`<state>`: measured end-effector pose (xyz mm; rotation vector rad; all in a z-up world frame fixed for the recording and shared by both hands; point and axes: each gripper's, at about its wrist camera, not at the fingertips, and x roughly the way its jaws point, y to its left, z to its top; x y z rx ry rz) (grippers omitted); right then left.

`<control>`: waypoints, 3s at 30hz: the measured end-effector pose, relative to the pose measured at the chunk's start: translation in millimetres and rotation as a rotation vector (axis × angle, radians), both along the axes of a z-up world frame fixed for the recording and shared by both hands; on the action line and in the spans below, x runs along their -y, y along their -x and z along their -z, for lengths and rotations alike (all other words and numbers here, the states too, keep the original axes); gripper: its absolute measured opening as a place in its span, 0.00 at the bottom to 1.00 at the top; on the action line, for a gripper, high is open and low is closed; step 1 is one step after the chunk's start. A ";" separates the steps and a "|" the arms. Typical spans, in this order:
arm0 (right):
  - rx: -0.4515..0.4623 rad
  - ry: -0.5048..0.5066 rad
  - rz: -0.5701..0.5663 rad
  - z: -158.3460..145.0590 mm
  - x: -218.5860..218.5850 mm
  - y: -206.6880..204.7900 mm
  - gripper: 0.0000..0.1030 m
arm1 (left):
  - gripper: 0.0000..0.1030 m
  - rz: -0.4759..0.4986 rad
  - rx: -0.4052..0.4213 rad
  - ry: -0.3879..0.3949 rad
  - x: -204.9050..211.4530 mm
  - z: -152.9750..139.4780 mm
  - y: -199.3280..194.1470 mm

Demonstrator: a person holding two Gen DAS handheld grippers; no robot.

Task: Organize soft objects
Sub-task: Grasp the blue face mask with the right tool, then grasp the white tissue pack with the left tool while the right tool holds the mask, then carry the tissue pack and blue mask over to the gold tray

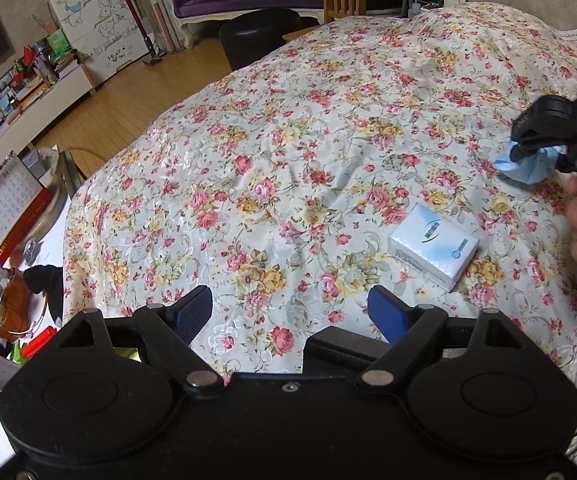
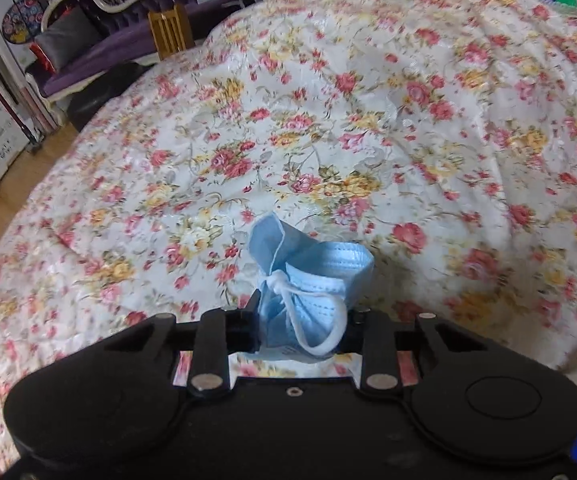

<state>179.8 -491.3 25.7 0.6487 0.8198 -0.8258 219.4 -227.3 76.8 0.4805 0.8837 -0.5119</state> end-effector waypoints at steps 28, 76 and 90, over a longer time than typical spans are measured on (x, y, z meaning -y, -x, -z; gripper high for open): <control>0.183 0.230 -0.009 -25.8 -89.6 103.7 0.29 | 0.80 0.060 -0.062 -0.040 77.4 28.9 1.9; 0.179 0.201 0.028 -13.2 -77.1 108.2 0.29 | 0.62 0.139 -0.149 0.015 116.1 37.0 1.2; 0.127 0.230 -0.004 -8.2 -83.5 97.9 0.29 | 0.62 -0.023 -0.097 0.095 2.3 -18.9 -0.5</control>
